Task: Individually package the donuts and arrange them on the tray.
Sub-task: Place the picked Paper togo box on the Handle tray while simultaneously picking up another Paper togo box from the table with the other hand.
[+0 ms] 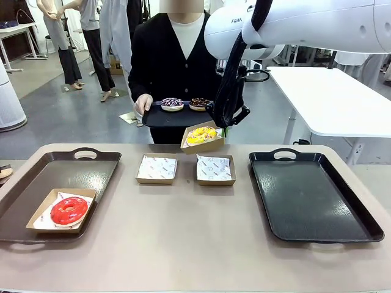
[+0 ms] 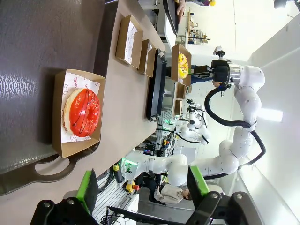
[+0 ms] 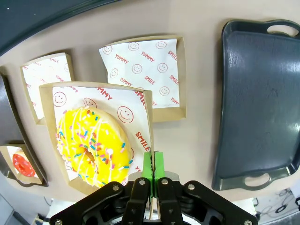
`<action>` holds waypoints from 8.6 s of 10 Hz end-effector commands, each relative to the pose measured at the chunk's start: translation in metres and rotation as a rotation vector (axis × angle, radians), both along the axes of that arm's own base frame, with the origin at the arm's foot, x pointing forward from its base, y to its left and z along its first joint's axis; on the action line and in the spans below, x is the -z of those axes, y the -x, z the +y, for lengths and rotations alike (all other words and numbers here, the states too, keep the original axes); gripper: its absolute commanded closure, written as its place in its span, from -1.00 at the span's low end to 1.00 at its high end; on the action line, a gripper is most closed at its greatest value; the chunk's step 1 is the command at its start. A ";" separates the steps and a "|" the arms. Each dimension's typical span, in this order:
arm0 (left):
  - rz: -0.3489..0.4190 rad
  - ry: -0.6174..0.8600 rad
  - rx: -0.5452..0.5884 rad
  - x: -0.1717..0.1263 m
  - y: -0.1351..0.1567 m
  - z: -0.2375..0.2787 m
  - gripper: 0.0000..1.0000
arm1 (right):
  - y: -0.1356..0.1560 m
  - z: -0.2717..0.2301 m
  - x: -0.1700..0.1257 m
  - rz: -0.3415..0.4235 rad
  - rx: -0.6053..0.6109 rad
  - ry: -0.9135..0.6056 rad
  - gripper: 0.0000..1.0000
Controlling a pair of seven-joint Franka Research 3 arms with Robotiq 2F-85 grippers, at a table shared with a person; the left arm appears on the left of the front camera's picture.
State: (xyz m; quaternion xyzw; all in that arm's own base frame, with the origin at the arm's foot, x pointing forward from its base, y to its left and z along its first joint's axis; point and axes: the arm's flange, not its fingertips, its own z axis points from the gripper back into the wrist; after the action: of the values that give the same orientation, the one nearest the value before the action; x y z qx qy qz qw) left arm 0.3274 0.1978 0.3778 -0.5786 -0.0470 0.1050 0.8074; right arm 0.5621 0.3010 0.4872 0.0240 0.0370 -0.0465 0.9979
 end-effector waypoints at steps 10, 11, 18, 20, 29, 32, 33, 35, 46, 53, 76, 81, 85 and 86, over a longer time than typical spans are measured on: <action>0.000 0.000 0.000 0.000 0.000 0.000 -1.00 | 0.000 0.000 0.000 0.000 0.000 0.000 0.96; 0.012 -0.026 0.012 0.000 -0.007 -0.009 -1.00 | 0.003 -0.007 -0.002 -0.003 -0.093 -0.014 0.96; -0.028 -0.395 0.110 -0.114 -0.051 -0.134 -1.00 | 0.038 -0.152 -0.018 -0.034 -0.099 -0.163 0.96; -0.064 -0.556 0.142 -0.138 -0.078 -0.182 -1.00 | 0.049 -0.198 -0.009 -0.051 -0.082 -0.136 0.96; -0.160 -1.064 0.160 -0.129 -0.156 -0.328 -1.00 | 0.135 -0.265 0.039 -0.031 -0.002 -0.102 0.96; -0.175 -1.166 0.168 -0.094 -0.174 -0.344 -1.00 | 0.129 -0.266 0.063 0.019 -0.009 -0.086 0.96; -0.168 -1.182 0.182 -0.084 -0.176 -0.349 -1.00 | 0.128 -0.264 0.068 0.043 -0.028 -0.074 0.96; -0.171 -1.239 0.231 -0.066 -0.171 -0.367 -1.00 | 0.134 -0.263 0.056 0.024 0.010 -0.105 0.96; -0.180 -1.215 0.402 -0.010 -0.180 -0.446 -1.00 | 0.134 -0.263 0.056 0.024 0.010 -0.105 0.96; -0.201 -1.202 0.366 -0.007 -0.201 -0.444 -1.00 | 0.134 -0.263 0.056 0.024 0.010 -0.105 0.96; 0.068 -1.123 0.185 0.017 -0.235 -0.436 -1.00 | 0.171 -0.256 0.109 -0.034 -0.091 -0.034 0.96; 0.081 -1.153 0.192 0.029 -0.256 -0.431 -1.00 | 0.168 -0.257 0.119 -0.017 -0.086 -0.064 0.96; 0.087 -1.154 0.199 0.037 -0.268 -0.430 -1.00 | 0.167 -0.258 0.123 -0.012 -0.086 -0.072 0.96; 0.091 -1.156 0.201 0.038 -0.268 -0.430 -1.00 | 0.167 -0.258 0.123 -0.011 -0.085 -0.075 0.96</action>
State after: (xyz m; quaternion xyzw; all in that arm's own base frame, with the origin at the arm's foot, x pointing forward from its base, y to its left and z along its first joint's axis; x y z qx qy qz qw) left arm 0.5901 -0.2283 0.3392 -0.0535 -0.0091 0.0037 0.9985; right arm 0.3952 0.0443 0.3689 0.0408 0.0405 -0.0102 0.9983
